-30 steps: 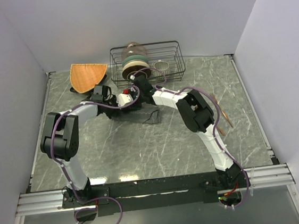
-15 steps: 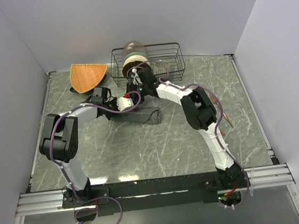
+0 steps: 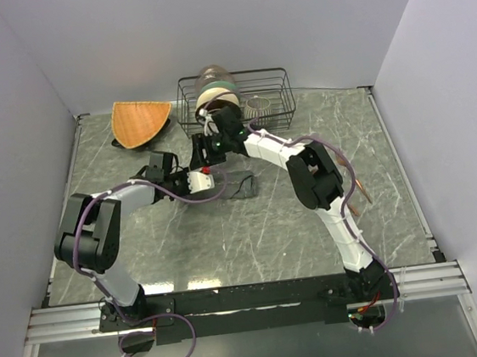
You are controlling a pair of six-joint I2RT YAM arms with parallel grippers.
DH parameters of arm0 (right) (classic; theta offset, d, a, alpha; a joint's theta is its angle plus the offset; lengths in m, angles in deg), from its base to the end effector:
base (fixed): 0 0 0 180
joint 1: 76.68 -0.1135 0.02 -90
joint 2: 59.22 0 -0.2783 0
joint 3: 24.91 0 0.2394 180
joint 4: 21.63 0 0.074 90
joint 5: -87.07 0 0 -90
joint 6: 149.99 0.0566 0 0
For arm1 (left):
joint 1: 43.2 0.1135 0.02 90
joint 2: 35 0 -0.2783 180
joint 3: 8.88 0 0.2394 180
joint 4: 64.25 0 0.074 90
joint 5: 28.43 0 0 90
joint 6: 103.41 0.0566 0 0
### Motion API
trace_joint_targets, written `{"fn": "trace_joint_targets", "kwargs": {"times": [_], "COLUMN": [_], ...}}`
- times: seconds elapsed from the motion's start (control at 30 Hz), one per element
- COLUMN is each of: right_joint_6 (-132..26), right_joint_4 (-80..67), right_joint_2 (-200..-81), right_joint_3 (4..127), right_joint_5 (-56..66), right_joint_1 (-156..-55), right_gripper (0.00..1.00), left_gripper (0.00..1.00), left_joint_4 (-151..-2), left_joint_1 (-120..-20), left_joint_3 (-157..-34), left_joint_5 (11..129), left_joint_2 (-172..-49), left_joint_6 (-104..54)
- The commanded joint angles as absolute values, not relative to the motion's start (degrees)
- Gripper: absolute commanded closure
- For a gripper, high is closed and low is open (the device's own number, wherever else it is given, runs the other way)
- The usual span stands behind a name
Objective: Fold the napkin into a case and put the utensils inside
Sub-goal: Smooth out the smaller rectangle-folded napkin at the center of the board.
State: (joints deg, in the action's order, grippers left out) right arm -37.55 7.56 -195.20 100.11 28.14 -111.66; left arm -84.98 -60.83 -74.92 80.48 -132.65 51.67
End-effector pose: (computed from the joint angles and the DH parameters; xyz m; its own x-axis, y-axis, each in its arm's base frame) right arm 0.4329 0.3385 0.1824 -0.7991 -0.1601 -0.5795 -0.5509 0.5807 0.5993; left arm 0.3174 -0.1201 0.1629 0.1131 0.8643 -0.4901 0.8845 0.1372 0.4460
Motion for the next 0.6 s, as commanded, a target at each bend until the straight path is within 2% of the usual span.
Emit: {"fn": "trace_joint_targets", "kwargs": {"times": [0.0,0.33,0.57], "right_joint_6": [-43.6,-49.4,-51.4], "right_joint_4": [9.8,14.5,19.6], "right_joint_2": [-196.4,-201.0,-204.0], "right_joint_3": [104.9,110.7,114.0], "right_joint_5": [27.6,27.5,27.3], "right_joint_1": [-113.1,-113.9,-114.5], "right_gripper": [0.28,0.23,0.26], "left_gripper": [0.89,0.88,0.87], "left_joint_4": [-92.1,-92.4,-92.4], "left_joint_1": [-61.3,-61.5,-61.6], "left_joint_3": [-71.1,-69.2,-68.7], "left_joint_5": [81.0,81.7,81.9], "left_joint_2": [-132.5,-130.7,-130.3], "left_joint_6": [54.2,57.6,58.3]}}
